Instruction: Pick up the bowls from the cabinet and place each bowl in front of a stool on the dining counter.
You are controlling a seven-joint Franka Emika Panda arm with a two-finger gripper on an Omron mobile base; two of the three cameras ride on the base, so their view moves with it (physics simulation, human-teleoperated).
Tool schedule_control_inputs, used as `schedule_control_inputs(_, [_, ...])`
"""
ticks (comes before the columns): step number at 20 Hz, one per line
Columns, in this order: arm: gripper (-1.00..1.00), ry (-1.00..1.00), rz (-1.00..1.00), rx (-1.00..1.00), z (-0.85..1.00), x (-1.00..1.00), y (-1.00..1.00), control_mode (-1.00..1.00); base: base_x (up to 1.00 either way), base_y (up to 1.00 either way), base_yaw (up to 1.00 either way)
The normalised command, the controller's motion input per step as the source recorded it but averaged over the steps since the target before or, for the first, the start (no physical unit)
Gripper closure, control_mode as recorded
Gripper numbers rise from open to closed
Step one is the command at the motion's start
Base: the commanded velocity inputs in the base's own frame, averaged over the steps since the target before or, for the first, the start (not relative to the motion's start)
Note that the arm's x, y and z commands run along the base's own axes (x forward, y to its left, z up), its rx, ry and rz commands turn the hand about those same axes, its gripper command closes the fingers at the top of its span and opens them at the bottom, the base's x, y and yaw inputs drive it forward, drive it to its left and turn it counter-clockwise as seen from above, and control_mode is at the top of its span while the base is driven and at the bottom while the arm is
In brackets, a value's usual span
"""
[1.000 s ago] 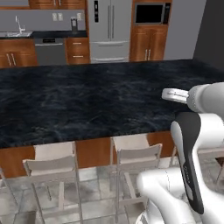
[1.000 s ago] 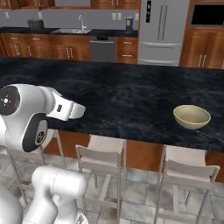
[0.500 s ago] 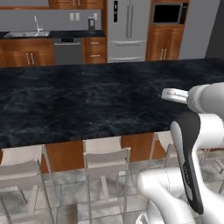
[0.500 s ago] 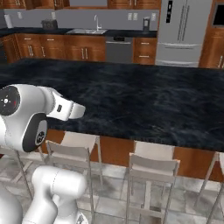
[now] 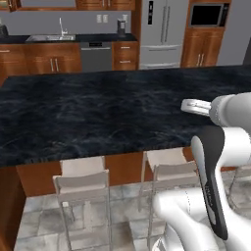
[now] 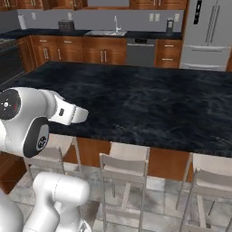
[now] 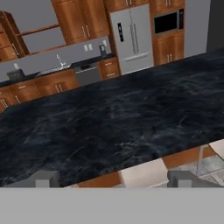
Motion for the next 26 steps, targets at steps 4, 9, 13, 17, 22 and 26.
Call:
schedule_control_inputs(4, [-1.0,0.0,0.0,0.0,0.0,0.0,0.0,1.0,0.0,1.0,0.0])
schedule_control_inputs(9, [-1.0,0.0,0.0,0.0,0.0,0.0,0.0,1.0,0.0,1.0,0.0])
schedule_control_inputs(13, [-1.0,0.0,0.0,0.0,0.0,0.0,0.0,1.0,0.0,1.0,0.0])
schedule_control_inputs(17, [-1.0,0.0,0.0,0.0,0.0,0.0,0.0,1.0,0.0,1.0,0.0])
schedule_control_inputs(22, [-1.0,0.0,0.0,0.0,0.0,0.0,0.0,1.0,0.0,1.0,0.0])
schedule_control_inputs(26, [-1.0,0.0,0.0,0.0,0.0,0.0,0.0,1.0,0.0,1.0,0.0])
